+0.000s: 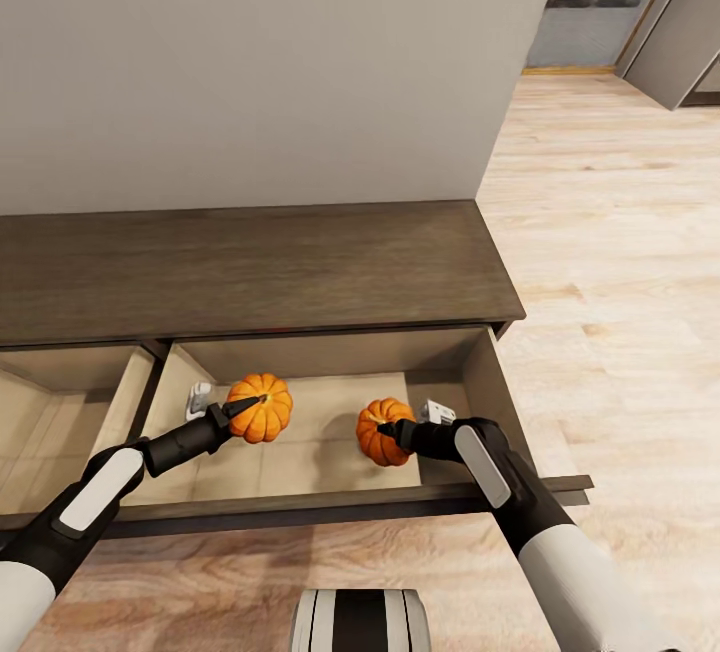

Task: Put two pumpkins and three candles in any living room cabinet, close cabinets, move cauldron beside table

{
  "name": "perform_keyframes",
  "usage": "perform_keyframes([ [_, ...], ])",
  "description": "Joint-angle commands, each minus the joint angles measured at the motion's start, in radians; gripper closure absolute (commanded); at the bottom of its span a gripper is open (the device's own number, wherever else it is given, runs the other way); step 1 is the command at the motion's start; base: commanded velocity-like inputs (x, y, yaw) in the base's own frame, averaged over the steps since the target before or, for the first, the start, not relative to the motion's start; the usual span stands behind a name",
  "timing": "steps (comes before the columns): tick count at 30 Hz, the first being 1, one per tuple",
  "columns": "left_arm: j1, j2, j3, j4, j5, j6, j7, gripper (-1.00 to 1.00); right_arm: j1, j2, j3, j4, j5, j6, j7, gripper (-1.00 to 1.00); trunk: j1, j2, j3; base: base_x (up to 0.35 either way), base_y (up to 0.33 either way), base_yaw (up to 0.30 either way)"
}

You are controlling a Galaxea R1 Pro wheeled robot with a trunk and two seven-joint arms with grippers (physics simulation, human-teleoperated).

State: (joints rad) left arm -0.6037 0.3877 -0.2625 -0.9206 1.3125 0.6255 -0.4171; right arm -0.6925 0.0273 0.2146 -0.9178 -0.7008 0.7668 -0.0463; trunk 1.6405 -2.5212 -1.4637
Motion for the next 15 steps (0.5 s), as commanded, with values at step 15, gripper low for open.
perform_keyframes([
  [15,0.018,0.002,0.0,0.002,0.001,0.0,0.0,1.0,0.001,0.0,-0.001,0.048,-0.003,-0.001,0.0,1.0,0.0,0.0,0.0,0.0,0.0,0.0],
])
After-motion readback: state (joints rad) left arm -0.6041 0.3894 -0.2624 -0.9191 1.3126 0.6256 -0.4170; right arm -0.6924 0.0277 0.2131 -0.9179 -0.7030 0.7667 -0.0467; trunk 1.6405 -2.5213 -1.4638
